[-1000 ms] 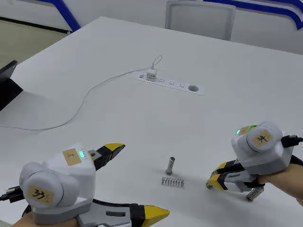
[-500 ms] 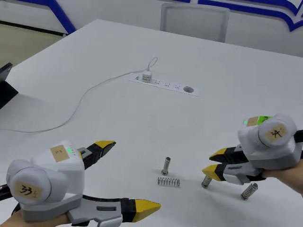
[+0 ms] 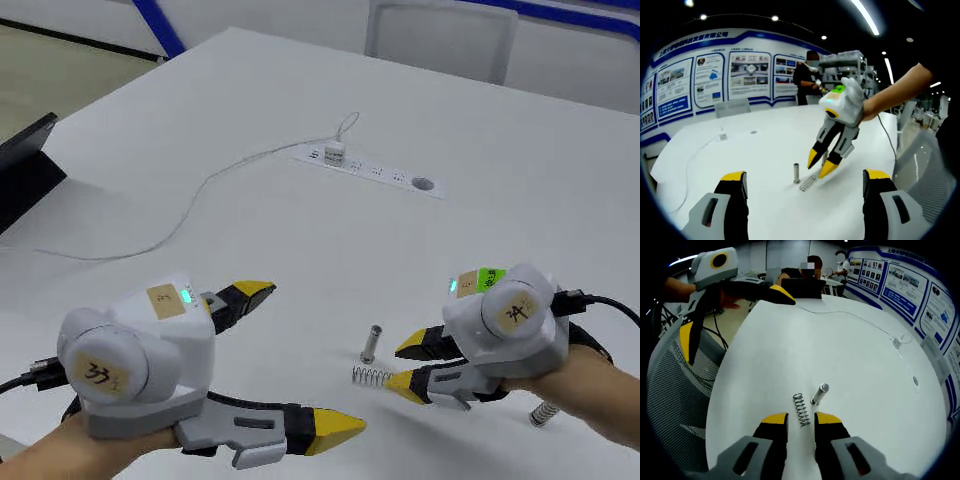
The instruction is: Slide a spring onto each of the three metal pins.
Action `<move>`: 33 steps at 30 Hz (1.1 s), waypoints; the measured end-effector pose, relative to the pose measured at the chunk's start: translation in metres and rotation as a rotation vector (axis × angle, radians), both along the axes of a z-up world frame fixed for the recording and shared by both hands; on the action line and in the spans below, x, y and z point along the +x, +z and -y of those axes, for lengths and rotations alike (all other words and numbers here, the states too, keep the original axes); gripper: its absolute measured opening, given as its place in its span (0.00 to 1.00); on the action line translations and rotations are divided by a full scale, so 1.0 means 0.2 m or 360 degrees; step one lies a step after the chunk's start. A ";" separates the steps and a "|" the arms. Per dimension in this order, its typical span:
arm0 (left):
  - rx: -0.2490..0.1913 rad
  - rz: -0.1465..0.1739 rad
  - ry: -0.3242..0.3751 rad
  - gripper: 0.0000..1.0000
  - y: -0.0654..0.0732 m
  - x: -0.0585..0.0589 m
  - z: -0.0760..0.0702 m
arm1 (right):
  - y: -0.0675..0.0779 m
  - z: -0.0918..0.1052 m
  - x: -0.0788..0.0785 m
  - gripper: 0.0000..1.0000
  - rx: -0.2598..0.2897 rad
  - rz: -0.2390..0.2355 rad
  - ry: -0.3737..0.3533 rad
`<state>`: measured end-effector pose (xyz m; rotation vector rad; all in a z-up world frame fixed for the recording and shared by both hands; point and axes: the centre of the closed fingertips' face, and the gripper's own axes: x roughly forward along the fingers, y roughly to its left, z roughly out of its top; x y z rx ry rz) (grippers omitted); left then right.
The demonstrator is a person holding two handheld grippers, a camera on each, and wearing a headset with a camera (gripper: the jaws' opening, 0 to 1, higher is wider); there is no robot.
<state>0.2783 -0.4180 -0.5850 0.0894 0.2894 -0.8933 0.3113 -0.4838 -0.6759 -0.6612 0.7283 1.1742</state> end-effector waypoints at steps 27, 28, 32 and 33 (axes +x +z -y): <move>0.0029 -0.0040 -0.0053 0.95 -0.04 0.00 0.03 | -0.15 0.01 0.00 0.12 -0.0096 -0.0167 0.0038; 0.0027 -0.0039 -0.0055 0.95 -0.04 0.00 0.03 | -0.15 0.01 0.00 0.12 -0.0099 -0.0171 0.0022; 0.0012 -0.0039 -0.0098 0.87 -0.02 -0.02 0.05 | -0.13 0.01 0.00 0.11 -0.0098 -0.0143 -0.0011; 0.0015 -0.0041 -0.0106 0.87 -0.02 -0.03 0.05 | -0.12 0.00 0.00 0.11 -0.0077 -0.0140 -0.0018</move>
